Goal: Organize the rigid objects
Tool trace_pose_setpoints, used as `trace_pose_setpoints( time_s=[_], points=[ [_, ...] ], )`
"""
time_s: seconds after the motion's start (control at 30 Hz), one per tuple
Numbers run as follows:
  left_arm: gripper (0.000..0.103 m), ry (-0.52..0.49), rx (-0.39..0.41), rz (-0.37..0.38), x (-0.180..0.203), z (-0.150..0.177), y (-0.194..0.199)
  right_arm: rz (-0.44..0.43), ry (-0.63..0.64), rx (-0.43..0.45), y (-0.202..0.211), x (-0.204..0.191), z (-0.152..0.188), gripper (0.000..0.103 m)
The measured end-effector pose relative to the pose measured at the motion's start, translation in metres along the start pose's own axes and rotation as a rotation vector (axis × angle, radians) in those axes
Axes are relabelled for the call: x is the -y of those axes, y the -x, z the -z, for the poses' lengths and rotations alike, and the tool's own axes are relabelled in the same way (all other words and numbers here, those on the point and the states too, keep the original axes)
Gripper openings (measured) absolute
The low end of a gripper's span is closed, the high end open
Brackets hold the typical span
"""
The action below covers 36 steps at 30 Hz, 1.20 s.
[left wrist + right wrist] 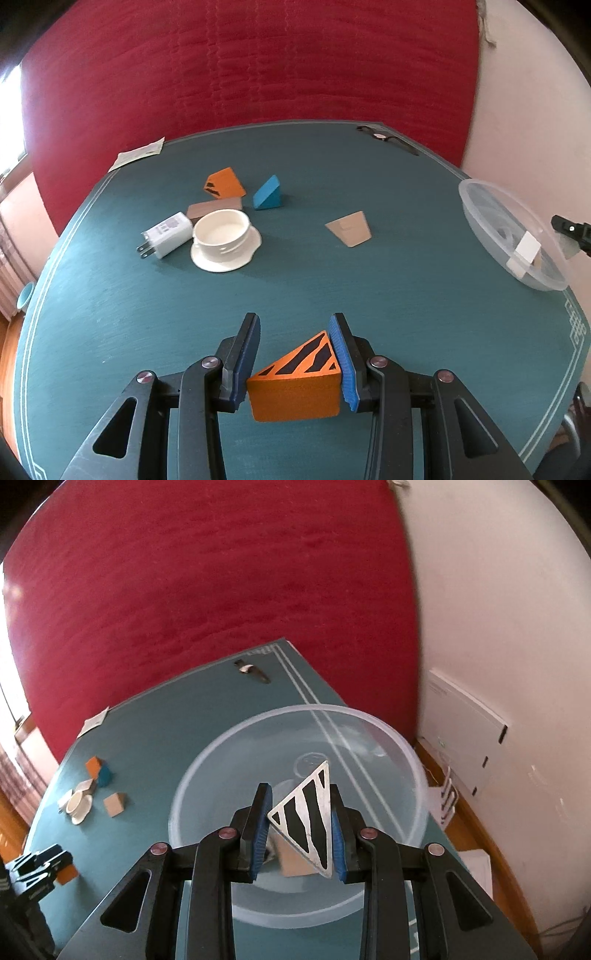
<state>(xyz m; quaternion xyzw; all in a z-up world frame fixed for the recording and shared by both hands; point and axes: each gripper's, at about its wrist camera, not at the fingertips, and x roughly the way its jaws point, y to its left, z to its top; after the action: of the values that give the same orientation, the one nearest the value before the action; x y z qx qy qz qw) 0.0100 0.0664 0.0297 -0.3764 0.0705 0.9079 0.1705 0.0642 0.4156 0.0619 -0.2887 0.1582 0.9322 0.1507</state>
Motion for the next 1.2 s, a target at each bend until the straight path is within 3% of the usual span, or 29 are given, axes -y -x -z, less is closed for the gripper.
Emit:
trace_pose_setpoints(
  time_s=[0.43, 0.77, 1.03, 1.2],
  points=[
    [0.041, -0.043, 0.025, 0.046, 0.034, -0.018, 0.002, 0.018, -0.039, -0.005, -0.006, 0.016, 0.003, 0.031],
    [0.041, -0.111, 0.046, 0.129, 0.083, -0.043, -0.002, 0.062, -0.061, 0.038, 0.001, 0.019, 0.002, 0.032],
    [0.041, -0.180, 0.053, 0.186, 0.129, -0.061, -0.008, 0.082, -0.075, 0.071, 0.006, 0.022, 0.002, 0.045],
    [0.041, -0.217, 0.057, 0.221, 0.156, -0.068, -0.017, 0.082, -0.084, 0.071, 0.006, 0.022, 0.002, 0.046]
  ],
)
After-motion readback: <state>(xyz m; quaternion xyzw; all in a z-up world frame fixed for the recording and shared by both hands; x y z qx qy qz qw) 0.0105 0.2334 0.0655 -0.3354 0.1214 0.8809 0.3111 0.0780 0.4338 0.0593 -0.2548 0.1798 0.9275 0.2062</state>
